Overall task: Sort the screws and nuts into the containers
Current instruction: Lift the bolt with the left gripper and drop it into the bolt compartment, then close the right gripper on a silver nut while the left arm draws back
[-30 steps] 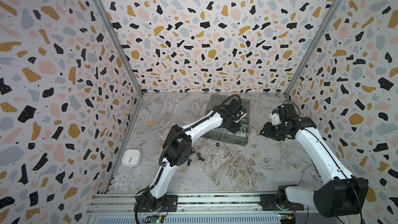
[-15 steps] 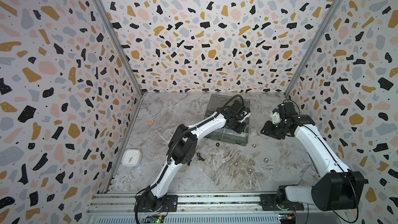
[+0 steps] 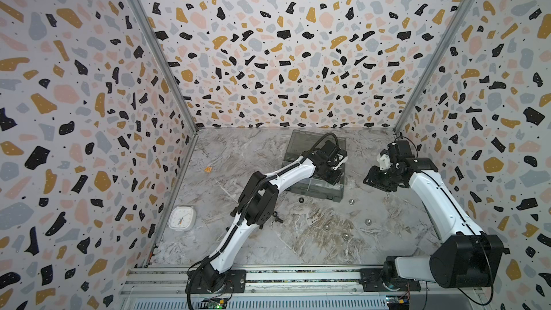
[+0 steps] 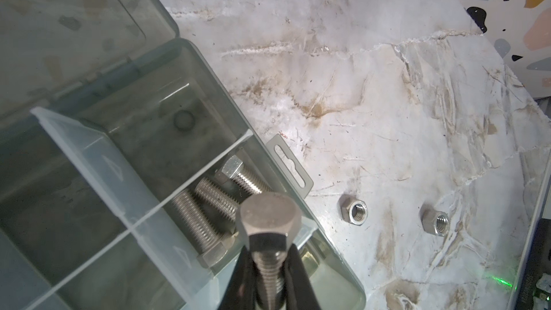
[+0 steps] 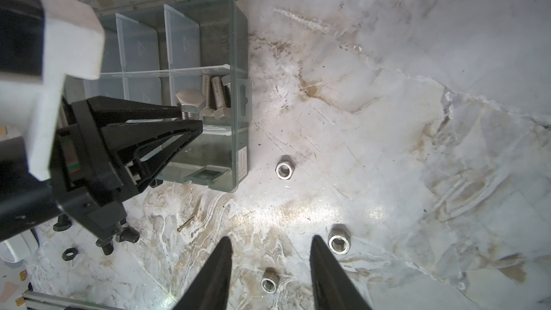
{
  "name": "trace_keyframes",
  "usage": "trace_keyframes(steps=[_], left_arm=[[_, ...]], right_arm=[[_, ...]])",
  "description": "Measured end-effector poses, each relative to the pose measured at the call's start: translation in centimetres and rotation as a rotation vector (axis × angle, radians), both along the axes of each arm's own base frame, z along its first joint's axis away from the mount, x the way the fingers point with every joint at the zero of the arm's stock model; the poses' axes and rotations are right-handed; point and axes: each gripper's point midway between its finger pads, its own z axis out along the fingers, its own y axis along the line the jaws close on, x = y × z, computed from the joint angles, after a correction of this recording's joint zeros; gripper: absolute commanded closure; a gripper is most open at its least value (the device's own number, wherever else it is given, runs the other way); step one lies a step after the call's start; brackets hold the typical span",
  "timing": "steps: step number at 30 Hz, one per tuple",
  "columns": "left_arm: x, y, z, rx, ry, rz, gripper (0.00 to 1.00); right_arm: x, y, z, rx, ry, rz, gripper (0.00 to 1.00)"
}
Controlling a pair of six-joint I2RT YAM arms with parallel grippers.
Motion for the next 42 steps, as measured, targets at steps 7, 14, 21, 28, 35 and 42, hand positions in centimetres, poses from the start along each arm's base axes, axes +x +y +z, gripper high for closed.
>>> trace_keyframes(steps=[7, 14, 21, 28, 35, 42], left_arm=[[0.5, 0.1, 0.2, -0.022, 0.012, 0.010, 0.43], [1.2, 0.5, 0.6, -0.030, 0.007, 0.025, 0.37], [0.5, 3.8, 6.5, -0.024, -0.090, 0.074, 0.34], [-3.3, 11.0, 11.5, -0.025, -0.171, 0.167, 0.31], [-6.8, 17.3, 7.8, 0.041, -0.103, 0.269, 0.25], [-6.3, 19.8, 7.9, 0.017, -0.109, 0.339, 0.25]], right_arm=[[0.1, -0.1, -0.4, -0.004, 0.012, 0.002, 0.54], [0.1, -0.4, -0.4, -0.022, 0.010, 0.002, 0.55], [-2.6, -0.9, -4.4, -0.048, 0.114, -0.008, 0.56], [-5.9, -0.9, -8.8, -0.039, 0.222, -0.016, 0.56], [-6.3, -1.1, -10.0, -0.077, 0.231, -0.043, 0.55], [-7.5, -0.9, -11.1, -0.121, 0.273, -0.088, 0.55]])
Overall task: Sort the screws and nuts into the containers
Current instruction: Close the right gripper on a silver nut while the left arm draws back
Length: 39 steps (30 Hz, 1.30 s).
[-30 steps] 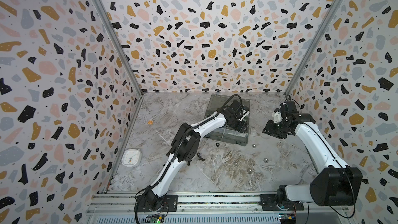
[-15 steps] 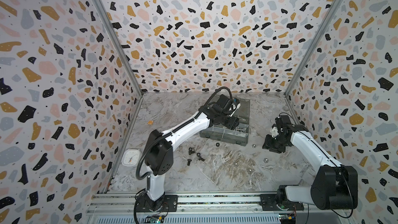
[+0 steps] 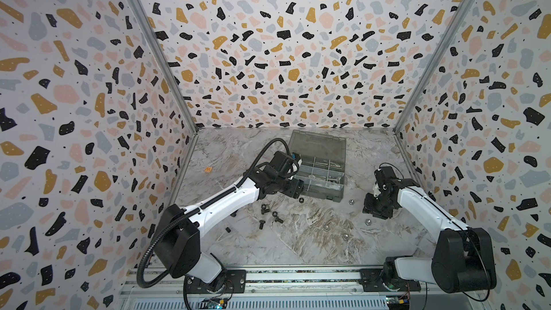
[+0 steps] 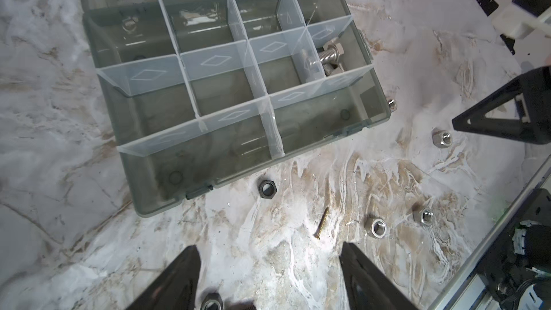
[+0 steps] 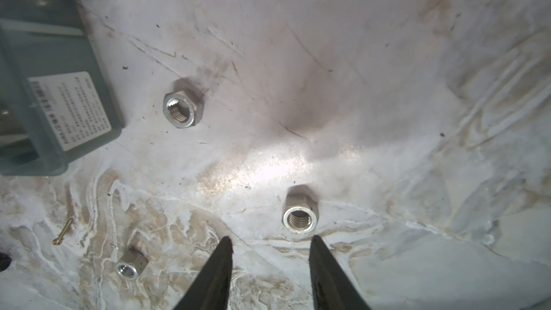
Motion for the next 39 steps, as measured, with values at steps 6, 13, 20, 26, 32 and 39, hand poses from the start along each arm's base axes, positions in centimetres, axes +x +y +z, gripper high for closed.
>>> trace_keyframes(steps=[6, 13, 20, 26, 32, 39], left_arm=[[0.8, 0.1, 0.9, -0.031, -0.025, 0.013, 0.24], [0.5, 0.3, 2.0, -0.052, -0.045, 0.001, 0.24], [0.3, 0.9, 2.1, -0.055, -0.052, 0.002, 0.24], [0.2, 1.2, 1.7, -0.050, -0.040, 0.003, 0.24], [0.3, 1.5, 1.6, -0.046, -0.040, 0.004, 0.24], [0.5, 1.7, 1.6, -0.044, -0.042, -0.001, 0.15]], right_arm=[[-1.6, -0.1, -1.3, -0.054, 0.045, -0.035, 0.55], [-2.3, -0.9, -1.9, -0.096, 0.062, -0.089, 0.55], [-1.9, -1.2, -2.2, -0.116, 0.056, -0.103, 0.56], [-1.7, -1.1, -3.1, -0.116, 0.078, -0.102, 0.57], [-1.2, -0.9, -3.4, -0.107, 0.073, -0.101, 0.58], [-1.0, -0.7, -4.0, -0.102, 0.084, -0.099, 0.58]])
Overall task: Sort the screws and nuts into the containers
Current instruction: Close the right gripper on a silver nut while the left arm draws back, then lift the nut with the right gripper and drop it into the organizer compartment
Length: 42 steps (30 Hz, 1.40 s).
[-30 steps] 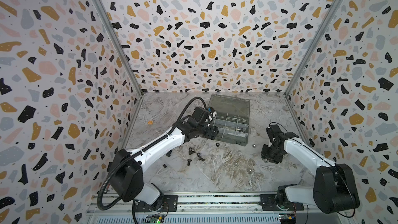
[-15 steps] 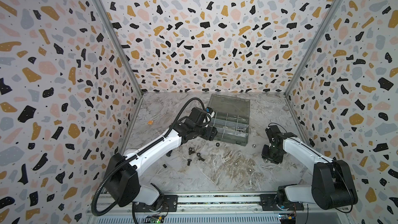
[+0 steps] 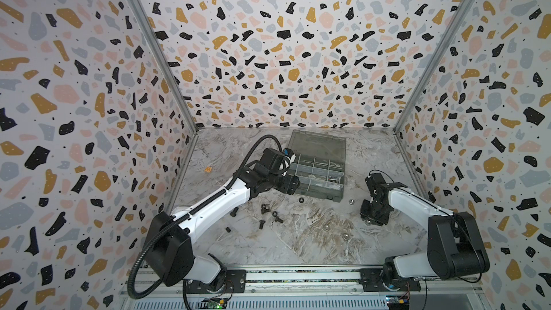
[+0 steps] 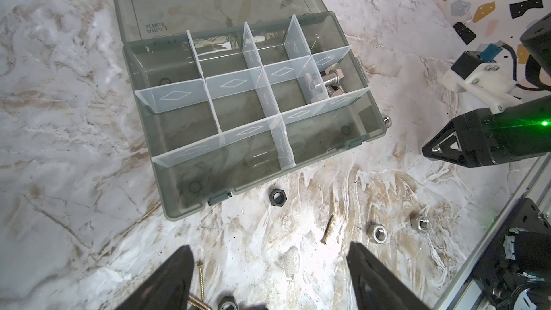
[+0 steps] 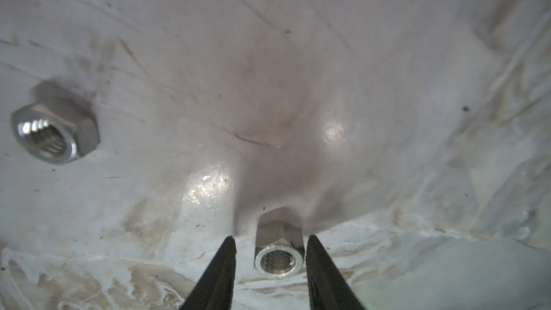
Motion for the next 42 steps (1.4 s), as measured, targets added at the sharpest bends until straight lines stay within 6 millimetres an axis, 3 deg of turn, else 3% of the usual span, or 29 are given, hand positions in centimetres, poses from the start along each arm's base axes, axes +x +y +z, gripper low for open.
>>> trace_keyframes(steps=[13, 21, 30, 35, 42], left_arm=[[-2.1, -1.4, 0.1, -0.054, 0.054, -0.134, 0.06], [-4.0, -2.4, 0.6, -0.118, 0.111, -0.224, 0.03], [-4.9, -3.0, 1.2, -0.162, 0.137, -0.271, 0.00], [-4.6, -3.3, 2.0, -0.179, 0.118, -0.272, 0.00], [-4.2, -3.4, 2.7, -0.183, 0.095, -0.266, 0.00]], right_arm=[[0.3, 0.3, -0.5, 0.012, 0.000, 0.004, 0.64], [0.2, 0.3, -0.5, 0.016, 0.004, 0.005, 0.78], [0.1, 0.8, -0.3, 0.031, 0.010, 0.016, 0.79], [1.2, 1.5, 1.2, 0.037, -0.013, 0.033, 0.79], [5.6, 3.5, 6.1, 0.064, -0.138, 0.074, 0.79]])
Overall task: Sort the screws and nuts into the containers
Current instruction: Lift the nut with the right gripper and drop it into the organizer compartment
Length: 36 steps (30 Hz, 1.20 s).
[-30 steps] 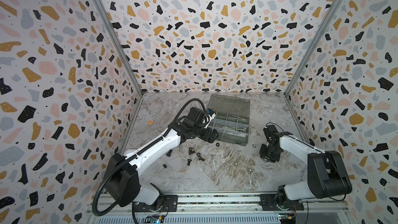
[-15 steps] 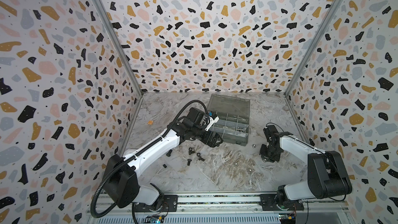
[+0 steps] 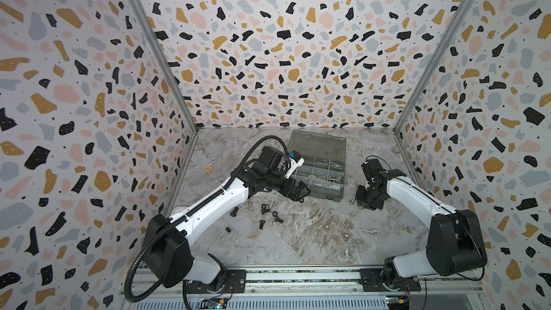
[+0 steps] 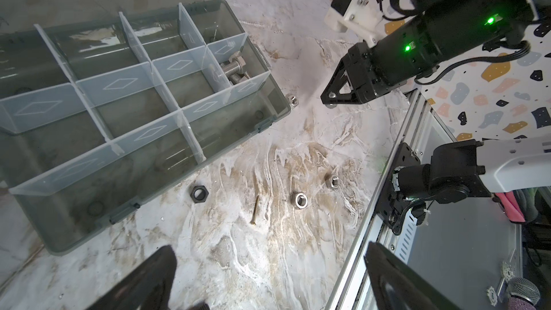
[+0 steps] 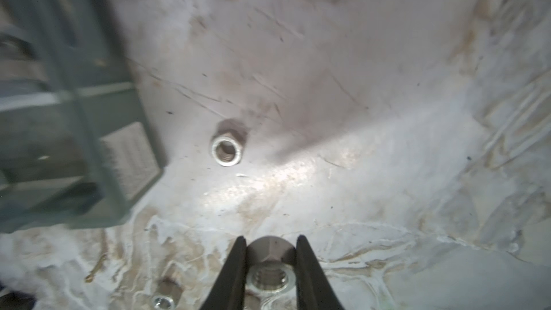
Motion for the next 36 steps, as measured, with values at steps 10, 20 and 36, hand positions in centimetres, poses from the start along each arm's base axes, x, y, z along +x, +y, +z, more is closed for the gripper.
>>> trace_keyframes(steps=[10, 20, 36], left_arm=[[1.1, -0.1, 1.6, -0.006, -0.048, 0.026, 0.00], [2.5, 0.0, 1.6, 0.029, -0.073, 0.053, 0.00], [4.8, 2.0, 1.3, 0.057, -0.074, 0.122, 0.00]], right_arm=[[6.8, 4.7, 4.8, 0.039, -0.116, 0.090, 0.79], [12.0, 10.3, 3.7, 0.074, -0.113, 0.198, 0.79], [15.0, 15.2, 0.1, 0.102, -0.069, 0.293, 0.75]])
